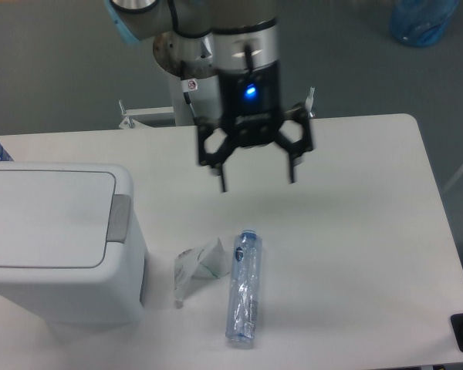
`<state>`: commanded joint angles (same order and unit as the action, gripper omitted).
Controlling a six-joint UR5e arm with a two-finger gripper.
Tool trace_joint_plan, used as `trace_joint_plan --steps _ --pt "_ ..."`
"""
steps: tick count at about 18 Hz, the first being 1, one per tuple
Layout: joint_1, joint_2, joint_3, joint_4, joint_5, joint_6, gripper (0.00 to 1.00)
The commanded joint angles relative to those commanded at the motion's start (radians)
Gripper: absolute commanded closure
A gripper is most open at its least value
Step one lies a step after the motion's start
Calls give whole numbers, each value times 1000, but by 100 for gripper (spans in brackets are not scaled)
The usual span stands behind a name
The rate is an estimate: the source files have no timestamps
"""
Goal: Open the trash can
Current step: 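Move the open gripper down toward the grey hinge edge of the white bin lid, then lower the gripper fingers onto the lid's grey hinge edge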
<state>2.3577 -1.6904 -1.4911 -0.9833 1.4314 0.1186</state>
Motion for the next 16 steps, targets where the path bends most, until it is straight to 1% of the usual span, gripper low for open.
trace_joint_plan --steps 2,4,6,9,11,16 --pt "-3 0 -2 2 -44 -42 0" --pt "-5 2 -6 0 -75 -46 0" --pt "-9 0 -9 0 -80 -50 0" --pt "-51 -20 -11 0 -78 -51 0" --pt "-63 -31 -11 0 -80 -51 0" --pt "-74 -35 -12 0 -85 -57 0"
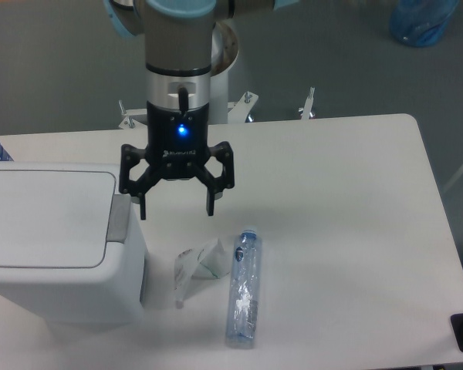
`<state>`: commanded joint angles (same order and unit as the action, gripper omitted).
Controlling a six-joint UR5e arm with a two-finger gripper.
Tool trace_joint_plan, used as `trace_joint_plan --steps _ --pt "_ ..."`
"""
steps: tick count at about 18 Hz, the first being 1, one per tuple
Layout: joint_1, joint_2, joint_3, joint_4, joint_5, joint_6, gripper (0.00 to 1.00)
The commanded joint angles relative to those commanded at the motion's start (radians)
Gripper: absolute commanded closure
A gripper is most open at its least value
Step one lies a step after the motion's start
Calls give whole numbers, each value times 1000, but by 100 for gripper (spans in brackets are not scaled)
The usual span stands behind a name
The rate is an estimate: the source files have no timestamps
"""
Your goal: Open the trash can
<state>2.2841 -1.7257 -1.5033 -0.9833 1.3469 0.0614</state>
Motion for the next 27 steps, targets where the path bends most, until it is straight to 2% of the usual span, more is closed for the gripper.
trace_joint_plan --steps 27 --pt "-21 -20 -23 0 5 -5 0"
